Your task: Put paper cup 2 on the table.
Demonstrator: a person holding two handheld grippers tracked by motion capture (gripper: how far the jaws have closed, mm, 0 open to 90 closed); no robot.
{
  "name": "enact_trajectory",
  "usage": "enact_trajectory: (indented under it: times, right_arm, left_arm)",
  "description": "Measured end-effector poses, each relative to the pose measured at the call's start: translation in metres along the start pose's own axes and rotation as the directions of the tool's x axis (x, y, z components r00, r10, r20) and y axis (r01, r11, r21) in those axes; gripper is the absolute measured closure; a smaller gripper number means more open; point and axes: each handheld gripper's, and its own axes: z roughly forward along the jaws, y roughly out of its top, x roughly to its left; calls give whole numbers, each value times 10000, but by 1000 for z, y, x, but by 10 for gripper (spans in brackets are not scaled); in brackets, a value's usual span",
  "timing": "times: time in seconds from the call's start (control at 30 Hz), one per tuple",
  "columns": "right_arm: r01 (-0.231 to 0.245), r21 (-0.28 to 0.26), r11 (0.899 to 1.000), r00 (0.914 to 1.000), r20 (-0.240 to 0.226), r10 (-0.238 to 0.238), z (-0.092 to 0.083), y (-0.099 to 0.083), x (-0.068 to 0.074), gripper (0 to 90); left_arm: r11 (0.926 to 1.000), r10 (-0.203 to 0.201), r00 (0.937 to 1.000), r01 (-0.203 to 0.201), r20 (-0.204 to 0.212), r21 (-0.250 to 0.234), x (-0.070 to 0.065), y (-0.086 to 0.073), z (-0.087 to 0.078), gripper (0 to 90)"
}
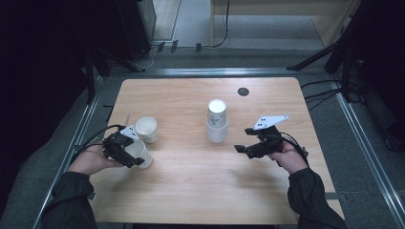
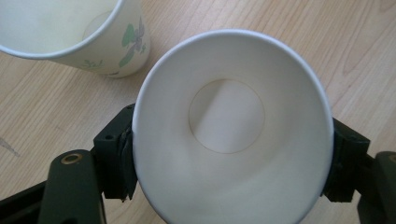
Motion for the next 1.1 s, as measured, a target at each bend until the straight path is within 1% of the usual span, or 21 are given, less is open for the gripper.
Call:
enact_trajectory:
  times: [0.2, 0.3, 0.37, 0.47, 0.6, 0.67, 0.8, 0.87, 0.9, 0.97, 1.1]
  right_arm:
    - [42, 61, 10000, 10000, 10, -42, 0, 0, 0, 204]
    - [41, 60, 10000, 10000, 14, -41, 0, 0, 0, 204]
    - [48, 69, 10000, 10000, 12, -48, 0, 0, 0, 204]
    - [48, 72, 10000, 10000, 6, -48, 0, 0, 0, 204]
    - [46, 75, 10000, 10000, 27, -47, 0, 0, 0, 204]
    - [59, 93, 9999, 10000, 11, -59, 0, 0, 0, 204]
    - [98, 92, 9999, 10000, 18, -98, 1, 0, 0, 204]
    - [124, 92, 9999, 9999, 10, -124, 1, 0, 0, 204]
    - [128, 90, 9999, 9999, 13, -128, 1, 0, 0, 204]
    - [131, 95, 9999, 9999, 14, -131, 1, 0, 1, 204]
    - [147, 116, 9998, 9999, 2, -147, 1, 0, 1, 204]
  left_arm:
    - [10000, -23, 9999, 24, -111, 66, 0, 1, 3, 223]
    - [10000, -80, 9999, 80, -68, 50, -1, 2, 5, 214]
    - [10000, -15, 10000, 16, -57, 52, -2, 3, 5, 204]
    - [10000, 33, 10000, -34, 80, 50, -3, 3, 6, 195]
    - [10000, -91, 9997, 90, 240, 31, -3, 3, 8, 171]
    - [9999, -163, 9990, 164, 414, -10, -2, 3, 8, 162]
    - [9998, -171, 9985, 172, 523, -26, -3, 3, 8, 132]
    - [9998, -178, 9982, 180, 568, -37, -3, 3, 7, 131]
    - [9997, -237, 9975, 242, 668, -69, -3, 3, 7, 131]
    - [9997, -167, 9977, 178, 660, -166, -3, 2, 6, 129]
    - [9993, -206, 9976, 226, 663, -290, -3, 3, 3, 129]
